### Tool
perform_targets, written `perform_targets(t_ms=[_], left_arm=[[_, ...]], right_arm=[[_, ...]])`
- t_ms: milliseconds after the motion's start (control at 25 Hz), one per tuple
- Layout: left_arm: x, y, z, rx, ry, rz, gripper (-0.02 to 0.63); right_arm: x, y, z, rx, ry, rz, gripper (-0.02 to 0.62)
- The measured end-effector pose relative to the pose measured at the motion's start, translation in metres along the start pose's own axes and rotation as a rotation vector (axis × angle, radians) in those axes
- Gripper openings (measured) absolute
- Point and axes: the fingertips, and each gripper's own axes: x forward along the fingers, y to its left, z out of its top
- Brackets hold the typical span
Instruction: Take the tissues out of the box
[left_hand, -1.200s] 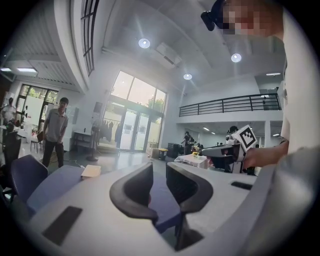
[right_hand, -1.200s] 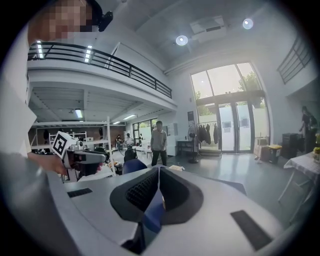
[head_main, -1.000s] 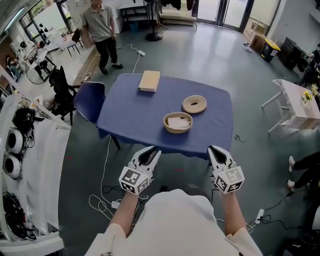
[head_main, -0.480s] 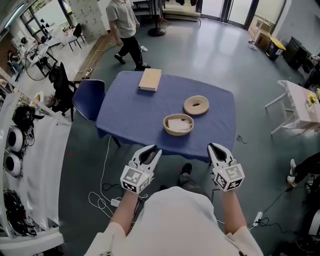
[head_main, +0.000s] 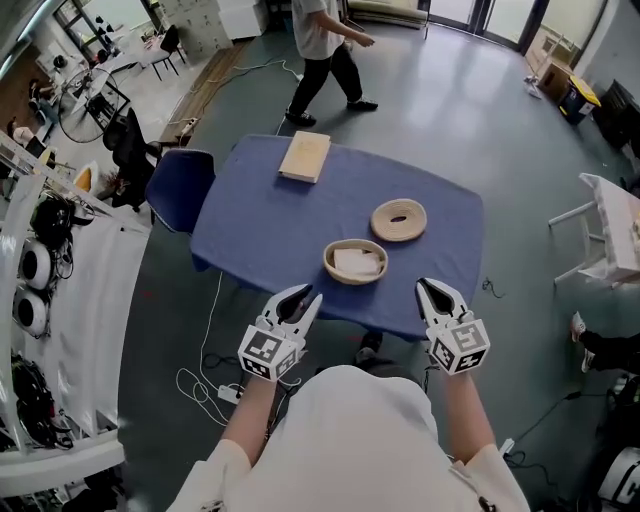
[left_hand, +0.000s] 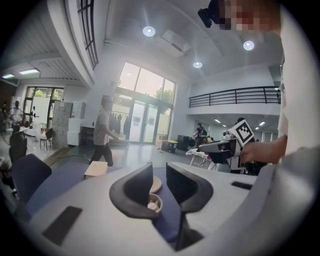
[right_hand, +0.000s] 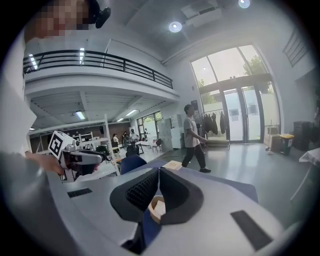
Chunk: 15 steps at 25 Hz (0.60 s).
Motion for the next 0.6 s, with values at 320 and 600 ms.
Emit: perform_targets(t_ms=[320, 600], left_arm=[[0.061, 0.004, -0.004, -0.029, 0.037, 0.075, 0.091], [0.082, 0.02, -0.012, -0.035, 0.085, 0.101, 0.091]], right_arm=[[0.032, -0.062, -0.011, 0.011, 0.044, 0.079, 0.034], [0.057, -0.081, -0.021, 0.03, 0.073, 0.107, 0.034]])
